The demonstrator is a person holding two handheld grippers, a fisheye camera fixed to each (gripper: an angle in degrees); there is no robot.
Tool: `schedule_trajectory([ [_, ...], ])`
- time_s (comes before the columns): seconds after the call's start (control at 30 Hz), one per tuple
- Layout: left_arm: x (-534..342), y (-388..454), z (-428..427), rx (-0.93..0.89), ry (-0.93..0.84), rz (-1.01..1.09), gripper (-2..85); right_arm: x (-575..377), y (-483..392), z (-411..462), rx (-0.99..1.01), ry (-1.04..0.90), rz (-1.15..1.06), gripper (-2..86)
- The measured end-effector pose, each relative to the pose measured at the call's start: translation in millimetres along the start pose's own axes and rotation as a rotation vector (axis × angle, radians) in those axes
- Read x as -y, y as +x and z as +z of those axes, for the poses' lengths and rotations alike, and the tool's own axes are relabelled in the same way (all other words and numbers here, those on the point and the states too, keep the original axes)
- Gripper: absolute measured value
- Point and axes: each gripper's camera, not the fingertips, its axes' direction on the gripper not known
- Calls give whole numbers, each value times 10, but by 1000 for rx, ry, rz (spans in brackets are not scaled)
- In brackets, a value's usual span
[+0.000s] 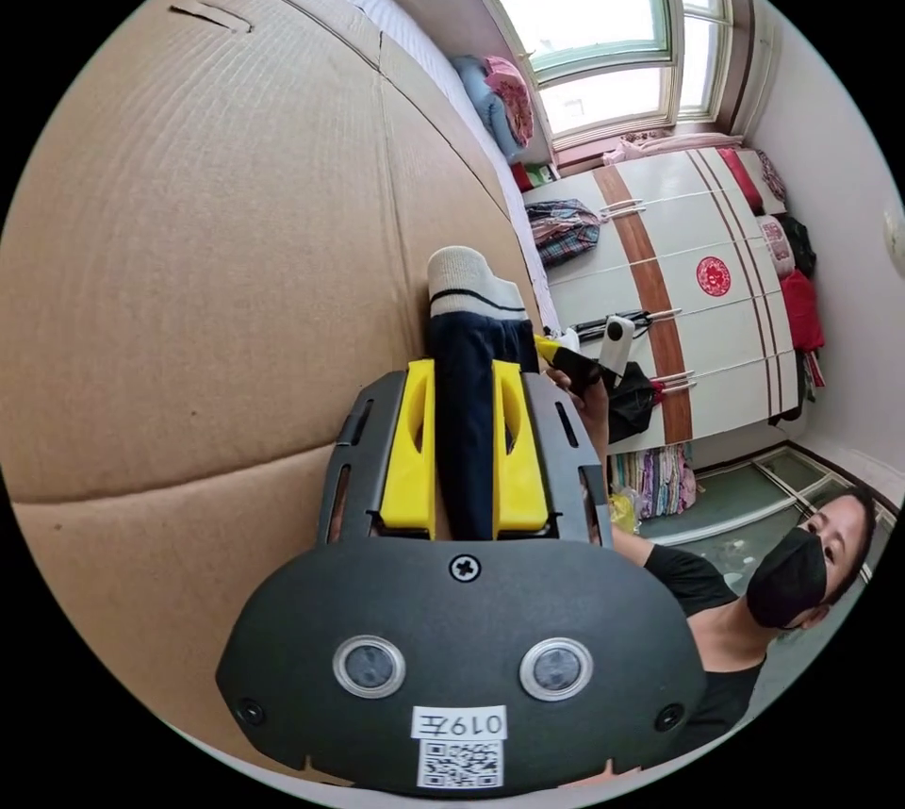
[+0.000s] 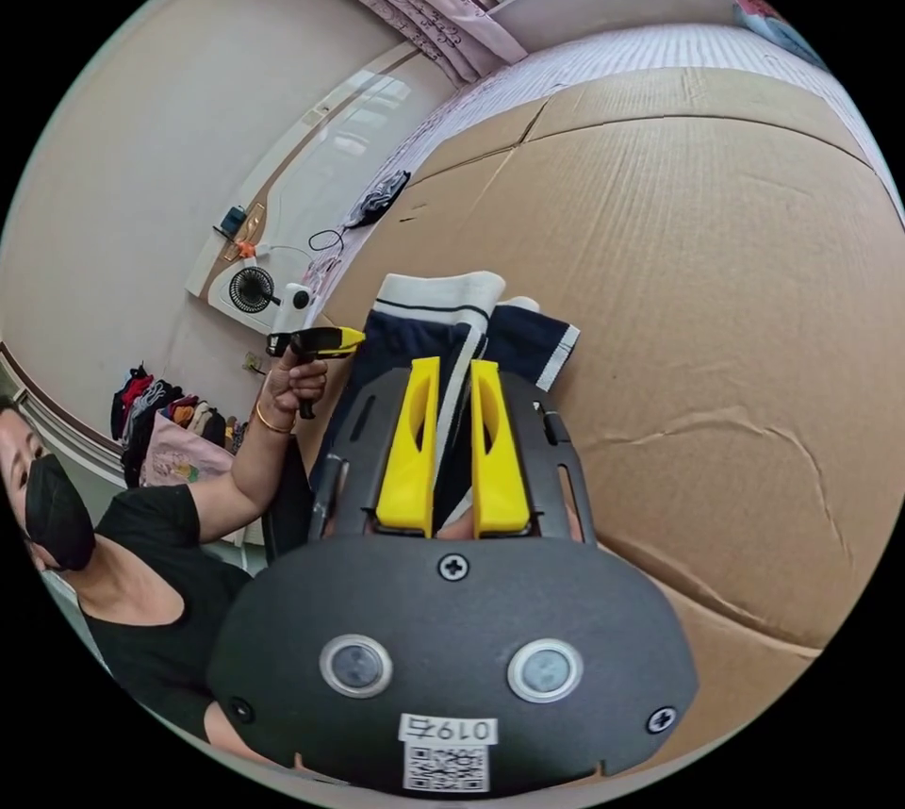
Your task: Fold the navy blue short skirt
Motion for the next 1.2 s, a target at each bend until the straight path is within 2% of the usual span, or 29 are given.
schedule_trajectory([
  [0.17, 54, -41, 0, 14, -7, -16, 32, -22, 56, -25, -4, 20, 19, 3],
  [0.37, 94, -6, -29, 102, -23, 10, 17, -16, -11, -19, -82, 9, 20, -7],
  [0.8, 12, -51, -217, 36, -13, 25, 14, -122, -311, 7, -29, -23, -23, 68],
  [0.9, -8, -63, -246, 51, -21, 30, 12, -169, -580, 98, -199, -91, -77, 58],
  [0.97, -5, -49, -277, 62, -18, 42, 11, -272, -1111, 159, -420, -103, -227, 57],
  [1.03, 5, -38, -287, 72, -23, 52, 11, -339, -1374, 247, -515, -118, -299, 61],
  [1.1, 13, -39, -279, 82, -24, 54, 12, -381, -1446, 301, -555, -108, -314, 62],
  [1.2, 12, -54, -280, 79, -23, 51, 12, -378, -1268, 251, -444, -99, -231, 70],
])
